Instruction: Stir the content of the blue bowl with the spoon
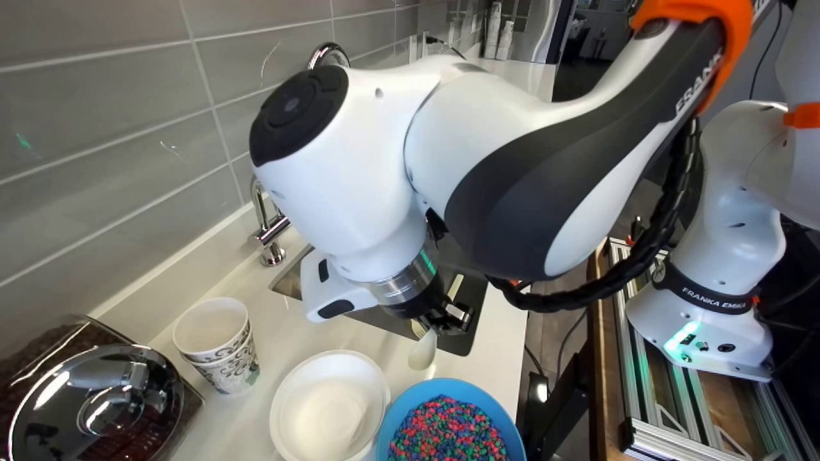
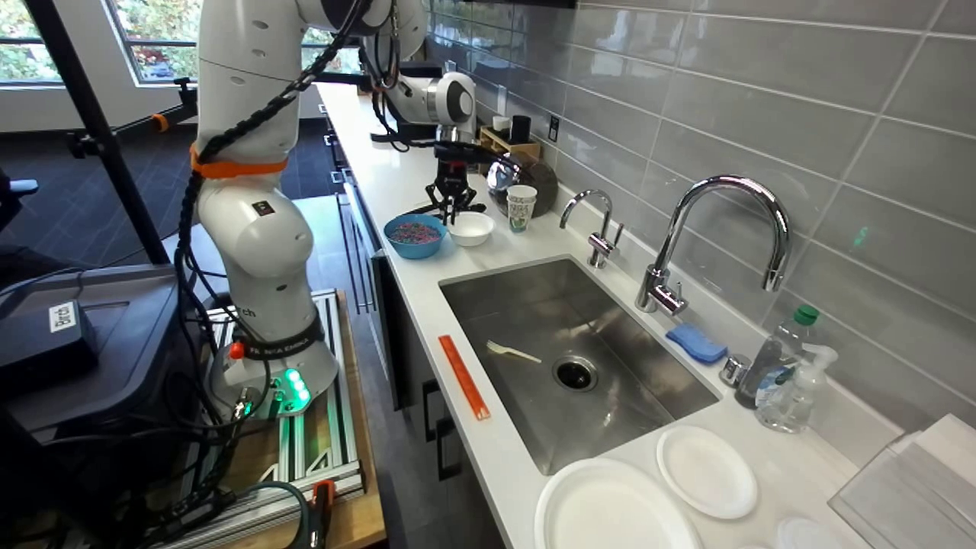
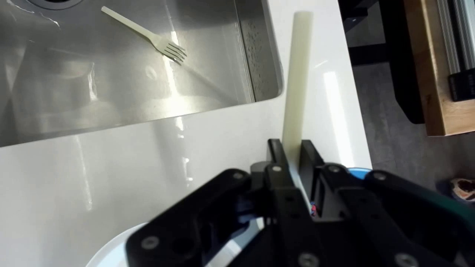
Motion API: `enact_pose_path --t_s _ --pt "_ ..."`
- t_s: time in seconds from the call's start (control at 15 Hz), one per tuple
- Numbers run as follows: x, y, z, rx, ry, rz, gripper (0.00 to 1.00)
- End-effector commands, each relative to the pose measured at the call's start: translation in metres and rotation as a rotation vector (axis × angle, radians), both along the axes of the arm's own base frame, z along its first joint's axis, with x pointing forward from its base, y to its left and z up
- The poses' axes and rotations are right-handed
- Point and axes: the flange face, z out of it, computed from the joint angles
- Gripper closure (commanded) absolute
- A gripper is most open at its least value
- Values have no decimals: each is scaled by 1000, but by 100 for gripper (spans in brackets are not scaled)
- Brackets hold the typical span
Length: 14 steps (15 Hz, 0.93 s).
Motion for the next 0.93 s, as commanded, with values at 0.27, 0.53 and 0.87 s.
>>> enact_pose_path --t_s 0.27,0.53,0.87 --pt "-16 14 -10 -58 49 65 96" --pt "-40 27 -19 -135 119 127 96" --pt "-52 52 -27 -189 191 219 96"
